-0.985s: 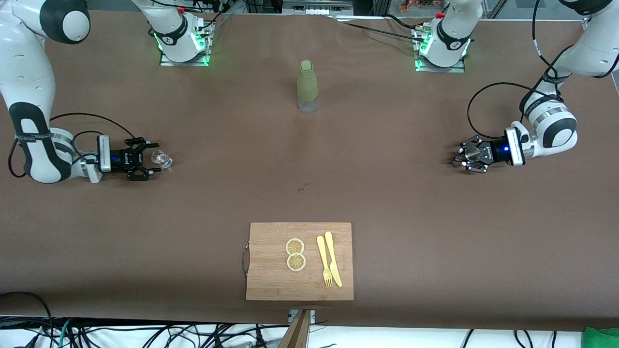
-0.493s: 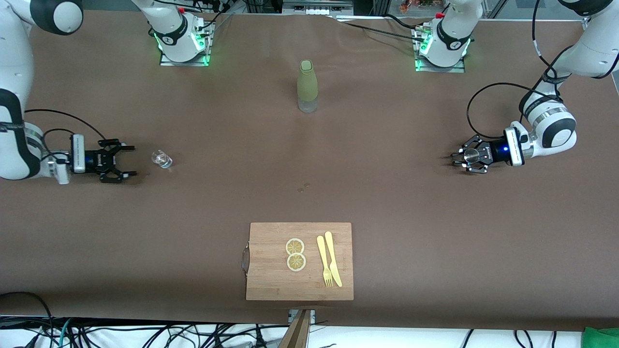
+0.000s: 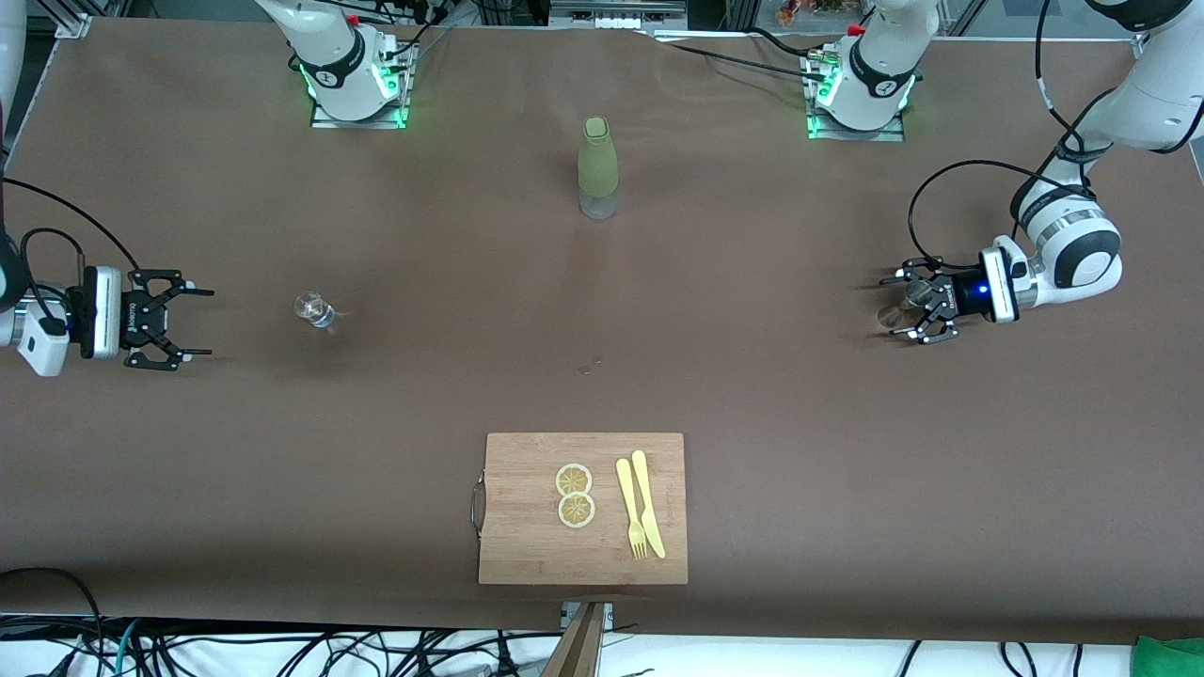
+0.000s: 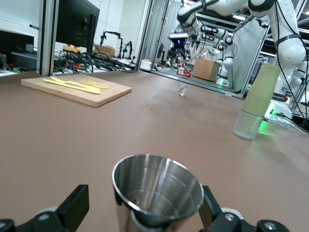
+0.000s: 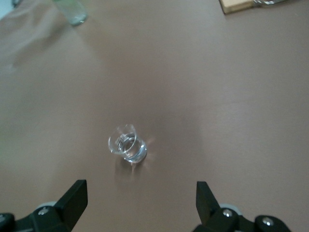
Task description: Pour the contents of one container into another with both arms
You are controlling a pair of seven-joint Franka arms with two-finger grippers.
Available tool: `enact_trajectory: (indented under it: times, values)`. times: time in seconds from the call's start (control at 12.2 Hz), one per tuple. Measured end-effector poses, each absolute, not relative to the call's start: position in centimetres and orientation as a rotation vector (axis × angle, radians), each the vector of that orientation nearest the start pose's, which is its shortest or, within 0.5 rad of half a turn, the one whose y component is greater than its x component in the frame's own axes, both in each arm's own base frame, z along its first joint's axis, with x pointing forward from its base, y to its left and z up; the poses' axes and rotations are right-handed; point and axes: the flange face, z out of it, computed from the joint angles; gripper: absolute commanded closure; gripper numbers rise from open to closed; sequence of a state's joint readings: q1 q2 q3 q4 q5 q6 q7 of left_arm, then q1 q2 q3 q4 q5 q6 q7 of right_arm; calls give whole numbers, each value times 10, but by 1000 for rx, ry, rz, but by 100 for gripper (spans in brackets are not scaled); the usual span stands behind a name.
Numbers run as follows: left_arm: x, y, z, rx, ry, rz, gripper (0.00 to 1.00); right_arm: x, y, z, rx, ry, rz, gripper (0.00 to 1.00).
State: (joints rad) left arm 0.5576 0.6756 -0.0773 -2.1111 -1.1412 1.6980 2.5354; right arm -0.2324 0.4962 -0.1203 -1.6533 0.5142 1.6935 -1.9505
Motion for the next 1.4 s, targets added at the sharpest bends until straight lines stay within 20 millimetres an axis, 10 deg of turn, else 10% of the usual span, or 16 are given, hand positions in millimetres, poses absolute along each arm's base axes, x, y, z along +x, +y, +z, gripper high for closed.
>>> enact_trajectory:
  times: [0.66,1.15,1.4]
  values:
    - [472,210,124,1689,-1101,858,0,607,-11,440,-2692,-1198,20,0]
    - [527,242,263,1827,-1112,589,0,586,78,476,-3110,-576,97,0]
    - [546,232,336,1932,-1088,439,0,575,83,495,-3178,-346,99,0]
